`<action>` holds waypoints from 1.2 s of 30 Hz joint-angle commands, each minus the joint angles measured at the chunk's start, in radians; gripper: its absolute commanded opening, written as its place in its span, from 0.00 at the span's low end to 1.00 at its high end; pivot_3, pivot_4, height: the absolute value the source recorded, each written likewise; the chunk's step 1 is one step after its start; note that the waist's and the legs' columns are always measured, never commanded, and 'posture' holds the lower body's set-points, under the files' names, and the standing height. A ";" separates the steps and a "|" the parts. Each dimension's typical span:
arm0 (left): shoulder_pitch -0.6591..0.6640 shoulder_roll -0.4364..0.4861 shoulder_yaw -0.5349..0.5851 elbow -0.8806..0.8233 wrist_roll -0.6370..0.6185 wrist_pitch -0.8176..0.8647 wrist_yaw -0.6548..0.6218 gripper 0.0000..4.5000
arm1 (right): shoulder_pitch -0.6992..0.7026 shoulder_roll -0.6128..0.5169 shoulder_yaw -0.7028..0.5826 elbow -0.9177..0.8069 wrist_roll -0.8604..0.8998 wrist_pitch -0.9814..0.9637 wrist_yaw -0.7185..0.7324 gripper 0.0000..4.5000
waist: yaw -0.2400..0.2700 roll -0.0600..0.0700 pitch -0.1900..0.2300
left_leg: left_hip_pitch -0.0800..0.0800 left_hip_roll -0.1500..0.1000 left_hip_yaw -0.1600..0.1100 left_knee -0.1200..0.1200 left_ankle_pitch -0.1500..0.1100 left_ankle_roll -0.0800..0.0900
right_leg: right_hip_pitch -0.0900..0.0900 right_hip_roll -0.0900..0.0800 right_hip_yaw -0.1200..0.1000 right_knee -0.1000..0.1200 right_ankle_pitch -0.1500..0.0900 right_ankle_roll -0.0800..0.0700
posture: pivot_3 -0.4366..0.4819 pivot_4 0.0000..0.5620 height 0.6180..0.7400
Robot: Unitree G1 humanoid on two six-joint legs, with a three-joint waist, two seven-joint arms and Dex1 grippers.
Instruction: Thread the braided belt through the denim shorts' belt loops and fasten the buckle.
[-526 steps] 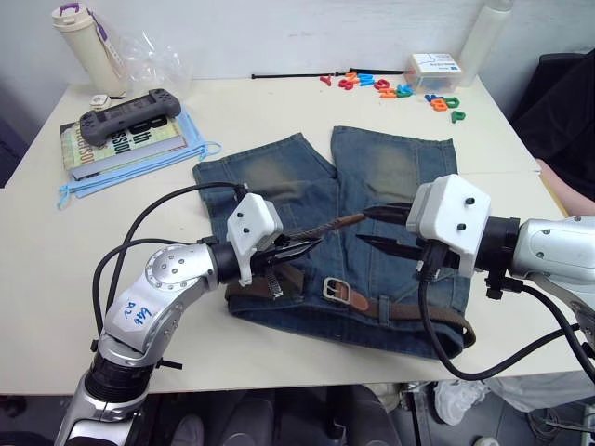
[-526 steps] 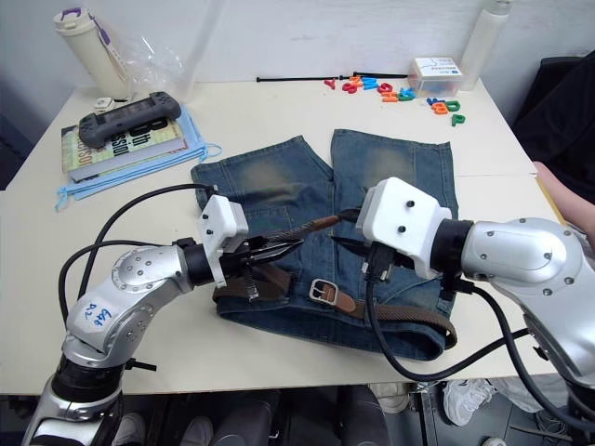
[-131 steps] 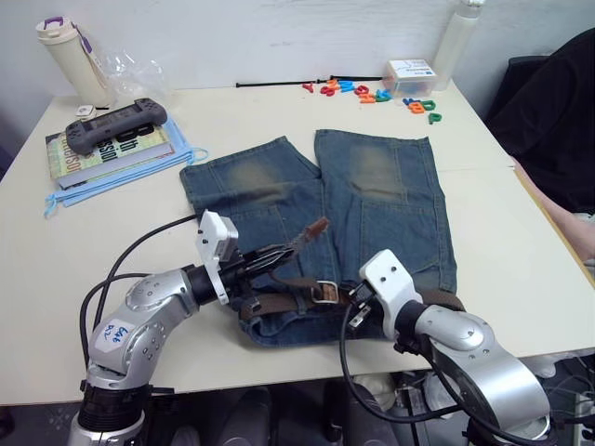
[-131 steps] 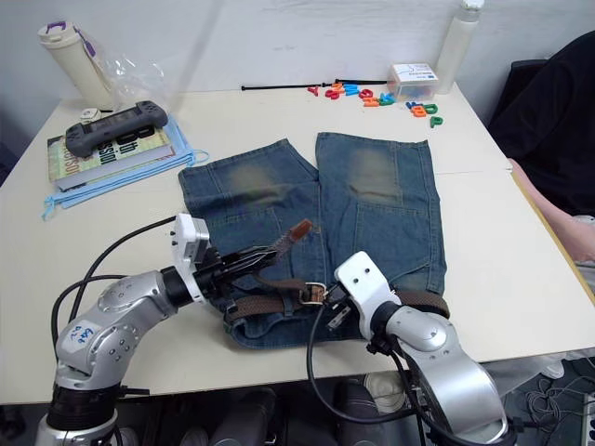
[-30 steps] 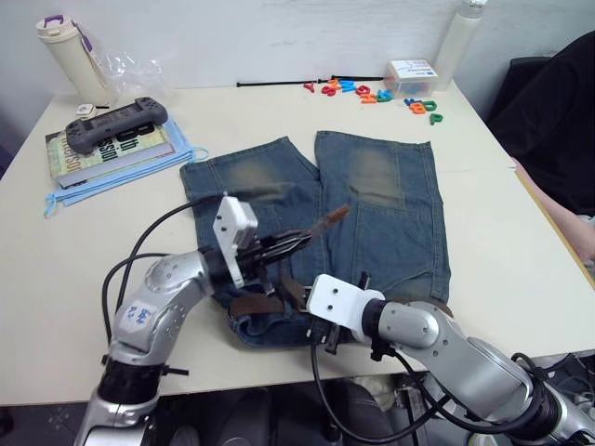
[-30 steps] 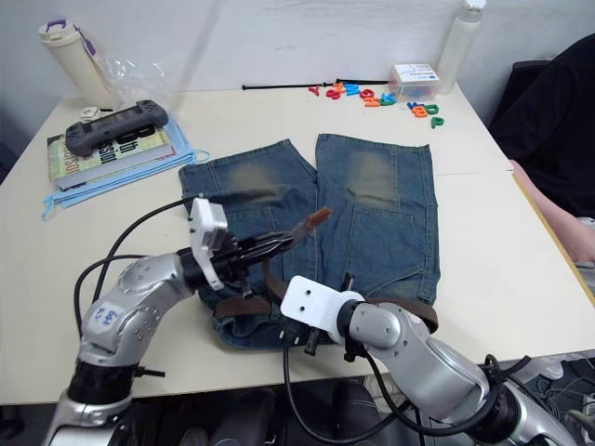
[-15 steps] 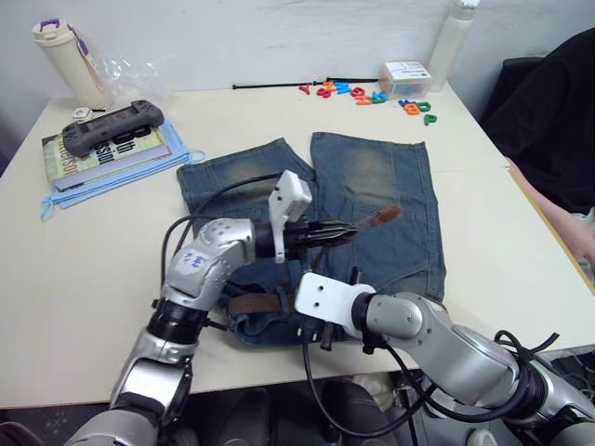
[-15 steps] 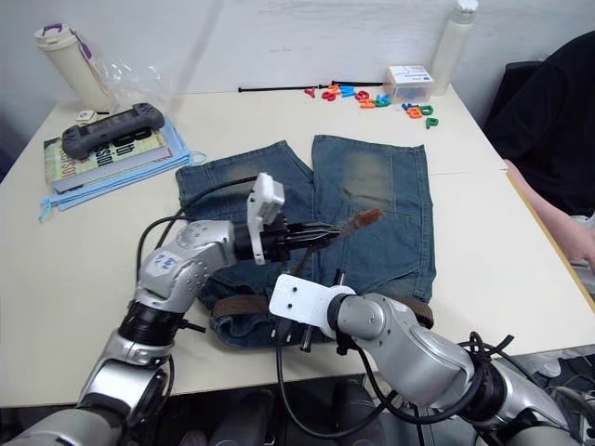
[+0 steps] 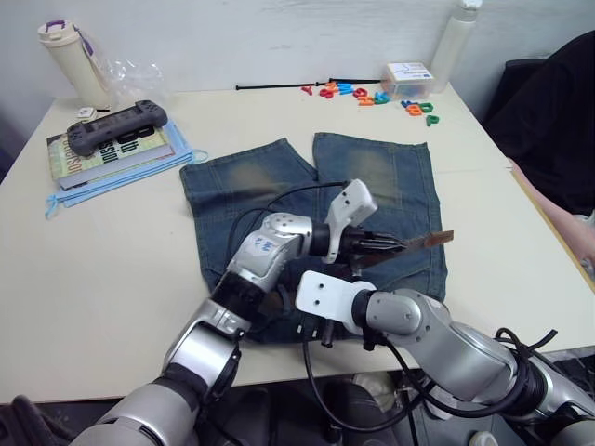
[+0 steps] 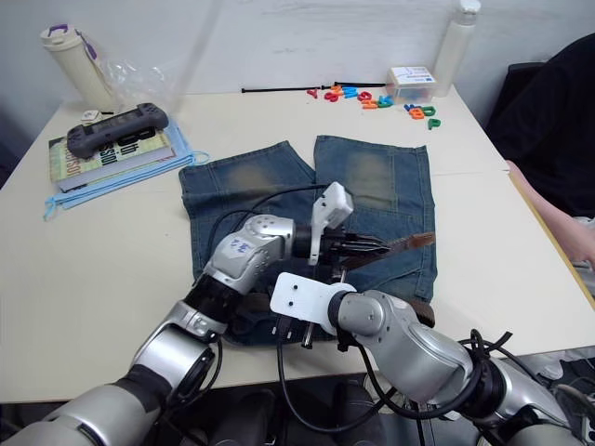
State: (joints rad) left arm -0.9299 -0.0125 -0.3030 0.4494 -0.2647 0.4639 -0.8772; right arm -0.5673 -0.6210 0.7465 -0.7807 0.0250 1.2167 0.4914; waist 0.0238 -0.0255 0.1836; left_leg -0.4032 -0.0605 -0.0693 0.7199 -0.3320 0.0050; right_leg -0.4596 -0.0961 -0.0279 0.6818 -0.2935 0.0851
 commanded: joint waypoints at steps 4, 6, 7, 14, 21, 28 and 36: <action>-0.157 -0.175 -0.011 0.149 0.103 -0.121 0.126 0.00 | 0.029 0.004 0.100 0.077 0.037 -0.019 0.064 0.01 | 0.003 0.000 0.000 | 0.000 -0.001 -0.001 0.000 0.001 0.001 | 0.001 0.000 0.000 -0.003 0.002 0.003 | 0.48 0.27 0.34; -0.173 -0.187 -0.003 0.209 0.133 -0.143 0.147 0.00 | 0.028 0.006 0.099 0.077 0.034 -0.020 0.067 0.01 | 0.003 0.000 0.000 | 0.000 -0.001 -0.001 0.000 0.001 0.002 | 0.002 -0.001 0.000 -0.003 0.002 0.004 | 0.48 0.27 0.34; -0.176 -0.190 0.003 0.224 0.139 -0.148 0.146 0.00 | 0.029 0.007 0.098 0.077 0.032 -0.019 0.067 0.01 | 0.002 0.001 -0.001 | 0.000 -0.001 -0.001 0.000 0.001 0.002 | 0.002 -0.001 0.000 -0.004 0.002 0.004 | 0.48 0.27 0.34; -0.168 -0.192 0.010 0.245 0.163 -0.172 0.095 0.00 | 0.028 0.021 0.085 0.081 0.035 -0.011 0.073 0.01 | 0.002 0.001 -0.001 | 0.000 -0.001 -0.003 0.000 0.001 0.002 | 0.004 -0.001 -0.002 -0.006 0.003 0.005 | 0.48 0.27 0.34; -0.186 -0.247 0.035 0.262 0.157 -0.186 0.076 0.00 | 0.018 0.035 0.079 0.092 0.037 -0.011 0.084 0.01 | 0.002 0.001 -0.001 | 0.003 -0.001 -0.009 -0.001 0.001 0.002 | 0.012 -0.002 -0.010 -0.012 0.003 0.005 | 0.48 0.27 0.34; -0.186 -0.285 0.083 0.243 0.133 -0.175 0.084 0.00 | 0.020 0.036 0.074 0.088 0.037 -0.007 0.089 0.01 | 0.002 0.001 -0.001 | 0.003 -0.001 -0.012 -0.001 0.001 0.002 | 0.014 -0.002 -0.013 -0.015 0.004 0.005 | 0.48 0.27 0.34; 0.026 -0.110 0.150 -0.063 0.151 -0.125 0.134 0.00 | 0.060 0.040 0.026 0.056 0.002 -0.003 0.029 0.01 | -0.004 0.002 -0.001 | 0.002 -0.001 -0.013 -0.002 0.001 0.001 | 0.014 -0.002 -0.014 -0.017 0.006 0.005 | 0.48 0.27 0.34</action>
State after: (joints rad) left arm -0.9090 -0.1305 -0.1698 0.5392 -0.0835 0.3500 -0.7592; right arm -0.5559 -0.5997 0.7264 -0.7497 -0.0004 1.2045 0.5170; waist 0.0195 -0.0237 0.1829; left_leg -0.4008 -0.0609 -0.0824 0.7168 -0.3300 0.0047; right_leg -0.4460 -0.0978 -0.0413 0.6645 -0.2874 0.0897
